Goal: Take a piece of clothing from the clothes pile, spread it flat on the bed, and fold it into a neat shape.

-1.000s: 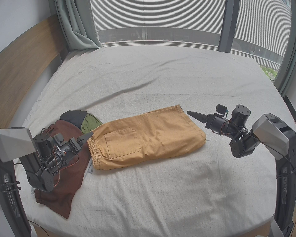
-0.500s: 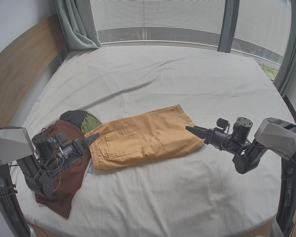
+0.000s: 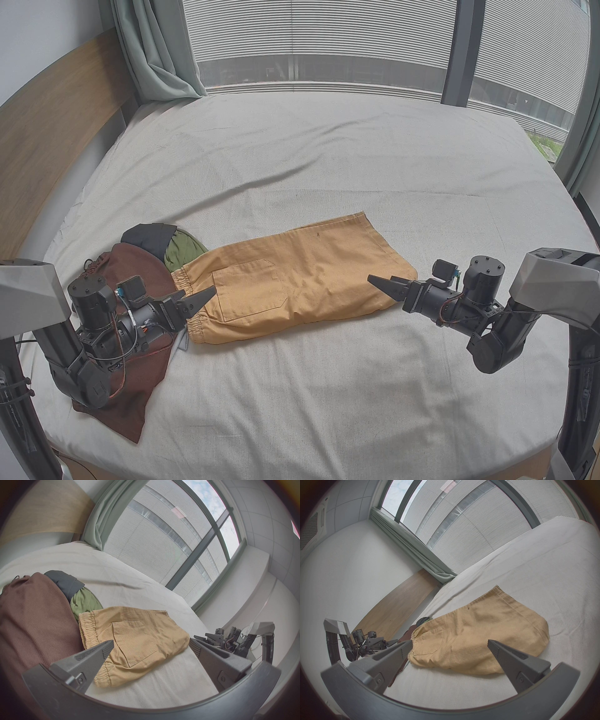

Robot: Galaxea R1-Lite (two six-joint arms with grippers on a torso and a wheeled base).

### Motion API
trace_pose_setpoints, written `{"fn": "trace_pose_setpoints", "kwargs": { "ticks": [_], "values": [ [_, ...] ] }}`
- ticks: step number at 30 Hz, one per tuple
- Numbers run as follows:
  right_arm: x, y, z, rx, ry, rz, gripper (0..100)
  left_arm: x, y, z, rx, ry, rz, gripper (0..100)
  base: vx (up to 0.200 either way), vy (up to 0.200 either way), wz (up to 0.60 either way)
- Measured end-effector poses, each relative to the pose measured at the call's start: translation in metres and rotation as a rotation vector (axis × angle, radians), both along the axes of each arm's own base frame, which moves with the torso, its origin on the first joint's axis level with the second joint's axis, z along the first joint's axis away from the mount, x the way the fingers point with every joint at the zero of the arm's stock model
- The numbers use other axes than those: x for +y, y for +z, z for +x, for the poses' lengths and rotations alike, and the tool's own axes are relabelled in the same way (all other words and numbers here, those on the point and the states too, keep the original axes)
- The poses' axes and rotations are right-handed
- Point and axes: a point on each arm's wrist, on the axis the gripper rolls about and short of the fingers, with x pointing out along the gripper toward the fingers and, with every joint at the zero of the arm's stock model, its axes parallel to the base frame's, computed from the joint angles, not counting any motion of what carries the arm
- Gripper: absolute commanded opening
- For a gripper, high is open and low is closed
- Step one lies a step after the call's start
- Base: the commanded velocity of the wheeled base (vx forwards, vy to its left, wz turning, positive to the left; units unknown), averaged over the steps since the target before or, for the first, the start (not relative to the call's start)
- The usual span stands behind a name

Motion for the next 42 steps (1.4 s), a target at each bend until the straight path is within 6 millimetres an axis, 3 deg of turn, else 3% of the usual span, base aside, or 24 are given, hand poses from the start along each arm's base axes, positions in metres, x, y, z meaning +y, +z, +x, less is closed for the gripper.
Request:
{"fn": "trace_pose_setpoints", "kwargs": {
  "ticks": [10, 26, 34, 42],
  "values": [
    [0.008, -0.011, -0.012, 0.047, -0.058, -0.049, 100, 0.001, -0.002, -0.003, -0.069, 0.019, 0.144, 100, 0.000, 0.000, 0.00],
    [0.005, -0.040, -0.014, 0.137, -0.090, -0.085, 100, 0.001, -0.004, -0.003, -0.064, 0.023, 0.149, 100, 0.000, 0.000, 0.00],
    [0.007, -0.052, -0.006, 0.147, -0.097, -0.086, 100, 0.002, -0.004, -0.003, -0.064, 0.026, 0.149, 100, 0.000, 0.000, 0.00],
    [0.014, -0.067, 0.013, 0.175, -0.135, -0.054, 100, 0.003, -0.004, -0.002, -0.065, 0.029, 0.148, 100, 0.000, 0.000, 0.00]
  ]
}}
